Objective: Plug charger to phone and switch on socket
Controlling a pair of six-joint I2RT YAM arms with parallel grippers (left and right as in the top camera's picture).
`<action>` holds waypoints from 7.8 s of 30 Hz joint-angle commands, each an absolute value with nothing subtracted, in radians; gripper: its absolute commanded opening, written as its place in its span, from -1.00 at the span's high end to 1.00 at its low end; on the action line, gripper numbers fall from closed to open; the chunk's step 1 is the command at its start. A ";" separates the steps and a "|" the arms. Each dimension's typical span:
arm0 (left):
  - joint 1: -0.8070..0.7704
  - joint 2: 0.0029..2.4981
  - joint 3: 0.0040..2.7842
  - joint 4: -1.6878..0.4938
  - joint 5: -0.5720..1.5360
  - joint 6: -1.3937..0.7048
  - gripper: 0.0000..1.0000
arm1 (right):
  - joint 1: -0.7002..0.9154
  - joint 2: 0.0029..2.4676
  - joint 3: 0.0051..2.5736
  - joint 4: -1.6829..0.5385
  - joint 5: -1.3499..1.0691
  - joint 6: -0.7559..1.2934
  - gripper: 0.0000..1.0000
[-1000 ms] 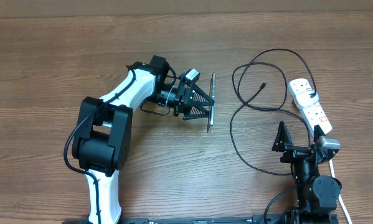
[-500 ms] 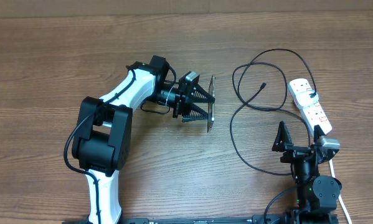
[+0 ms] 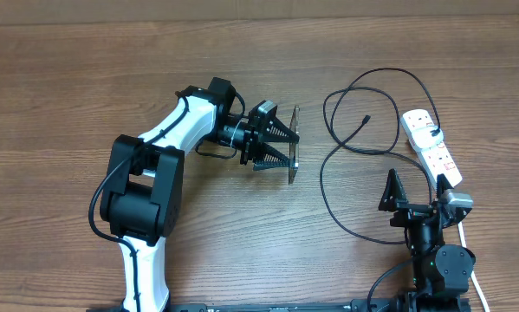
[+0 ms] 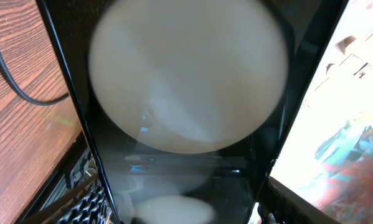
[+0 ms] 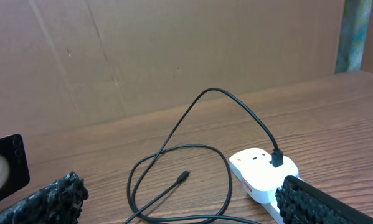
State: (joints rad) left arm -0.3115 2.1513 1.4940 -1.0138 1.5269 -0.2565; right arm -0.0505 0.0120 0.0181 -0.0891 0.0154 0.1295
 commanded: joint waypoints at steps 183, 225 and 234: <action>-0.287 2.164 1.504 -0.519 1.494 -0.734 0.03 | 0.762 1.478 0.564 0.627 0.491 0.204 0.89; 0.208 1.630 1.535 -0.871 1.190 -0.250 -1.00 | 0.673 1.003 0.574 0.430 -0.149 0.798 0.93; 0.449 1.364 1.534 -1.411 1.063 0.151 -0.99 | 0.673 1.131 0.574 0.307 -0.131 1.331 0.93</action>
